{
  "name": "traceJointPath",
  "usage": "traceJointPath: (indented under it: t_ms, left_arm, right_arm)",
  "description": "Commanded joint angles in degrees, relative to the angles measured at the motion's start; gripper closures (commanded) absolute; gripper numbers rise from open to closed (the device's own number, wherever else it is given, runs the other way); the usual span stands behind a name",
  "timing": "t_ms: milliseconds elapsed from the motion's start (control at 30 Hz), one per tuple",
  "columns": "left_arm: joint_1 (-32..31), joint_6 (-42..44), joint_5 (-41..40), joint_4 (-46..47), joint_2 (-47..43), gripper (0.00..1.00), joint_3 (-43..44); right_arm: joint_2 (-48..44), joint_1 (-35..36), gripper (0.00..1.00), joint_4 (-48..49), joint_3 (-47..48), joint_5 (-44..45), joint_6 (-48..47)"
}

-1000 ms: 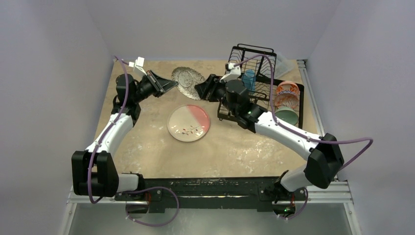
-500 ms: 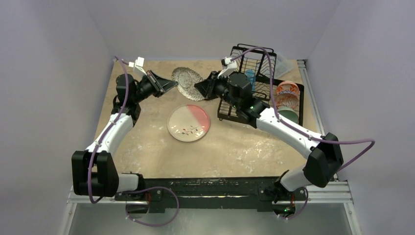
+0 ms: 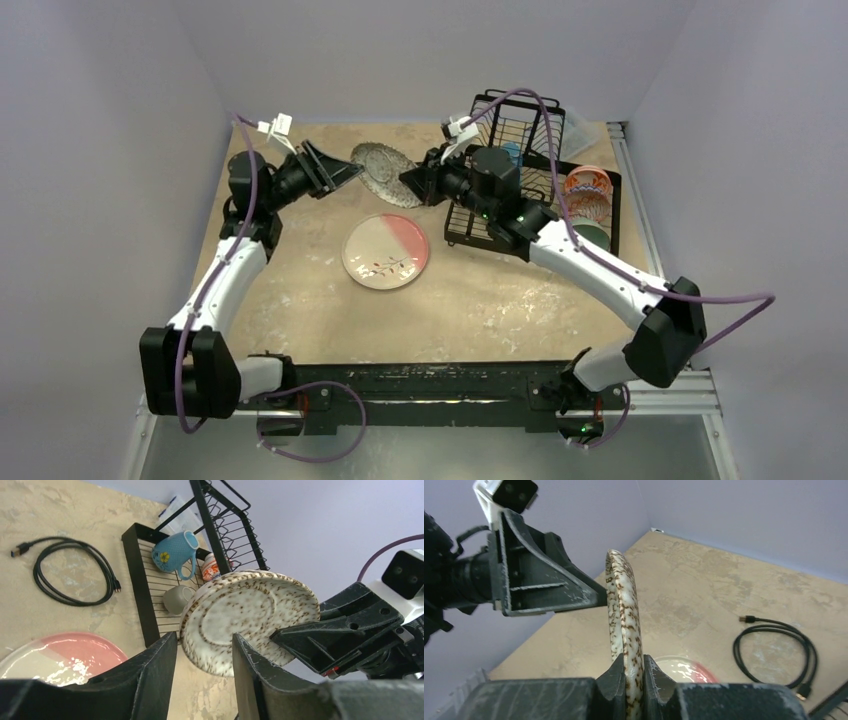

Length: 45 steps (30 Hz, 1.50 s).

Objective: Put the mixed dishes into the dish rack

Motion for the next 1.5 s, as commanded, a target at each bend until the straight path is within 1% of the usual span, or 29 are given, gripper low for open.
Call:
traceJointPath:
  t_ms: [0, 67, 167, 233, 333, 500, 567, 667, 767, 800, 867, 933, 1033, 1233, 1333, 1467]
  left_arm:
    - [0.06, 7.38, -0.13, -0.27, -5.98, 0.55, 3.61]
    - [-0.06, 8.93, -0.83, -1.52, -6.95, 0.54, 3.76]
    - [-0.25, 9.91, -1.28, -2.77, -7.09, 0.54, 4.25]
    - [-0.45, 9.73, -1.11, -2.77, -6.79, 0.53, 4.24]
    - [-1.0, 9.77, -1.08, -2.8, -6.41, 0.53, 4.28]
    - [-3.54, 13.13, -2.64, -6.18, -6.21, 0.53, 5.1]
    - [-4.85, 15.12, -3.71, -8.3, -5.98, 0.53, 5.65]
    - [-6.38, 17.69, -5.33, -11.08, -5.7, 0.53, 6.08]
    - [-6.74, 18.28, -6.55, -11.21, -5.53, 0.54, 5.56]
    - [-6.75, 18.52, -6.8, -11.19, -5.25, 0.54, 5.43]
    - [-6.75, 19.13, -7.54, -11.47, -4.56, 0.54, 5.32]
    - [-6.77, 19.91, -8.18, -11.75, -3.69, 0.54, 5.18]
    - [-6.75, 20.17, -8.02, -12.24, -1.99, 0.54, 5.76]
    - [-6.43, 18.66, -5.84, -11.21, -0.01, 0.54, 6.49]
    - [-6.18, 18.32, -5.49, -11.05, 0.53, 0.54, 6.8]
    - [-5.64, 17.54, -4.68, -10.47, 1.24, 0.55, 6.94]
  right_arm:
    - [-9.22, -0.09, 1.0, 1.53, 1.64, 4.06, -13.68]
    - [-11.94, -0.33, 1.0, 2.18, 0.19, 5.43, -20.15]
    - [-14.78, -3.01, 1.0, -0.34, 1.45, 8.49, -25.19]
    - [-15.69, -5.36, 1.0, -2.23, 3.1, 7.65, -29.5]
    - [-17.3, -9.59, 1.0, -1.4, 2.62, 5.94, -36.36]
    - [-17.5, -19.07, 1.0, -0.46, 1.72, -2.61, -47.0]
    - [-15.81, -23.34, 1.0, -0.46, 3.08, -5.09, -48.26]
    - [-11.94, -30.37, 1.0, -3.44, 6.72, -14.69, -49.59]
    - [-7.24, -35.26, 1.0, -6.83, 10.16, -24.57, -55.3]
    - [-5.79, -36.92, 1.0, -7.28, 11.09, -27.07, -56.06]
    - [-2.74, -40.44, 1.0, -8.5, 13.53, -35.55, -56.28]
    - [0.29, -43.74, 1.0, -11.41, 16.63, -40.83, -56.56]
    - [3.86, -46.32, 1.0, -14.51, 20.02, -46.67, -57.91]
    - [8.92, -48.67, 1.0, -18.75, 22.52, -51.5, -59.39]
    - [10.41, -48.75, 1.0, -18.92, 22.88, -53.21, -59.41]
    - [13.62, -48.62, 1.0, -21.24, 25.97, -55.75, -59.23]
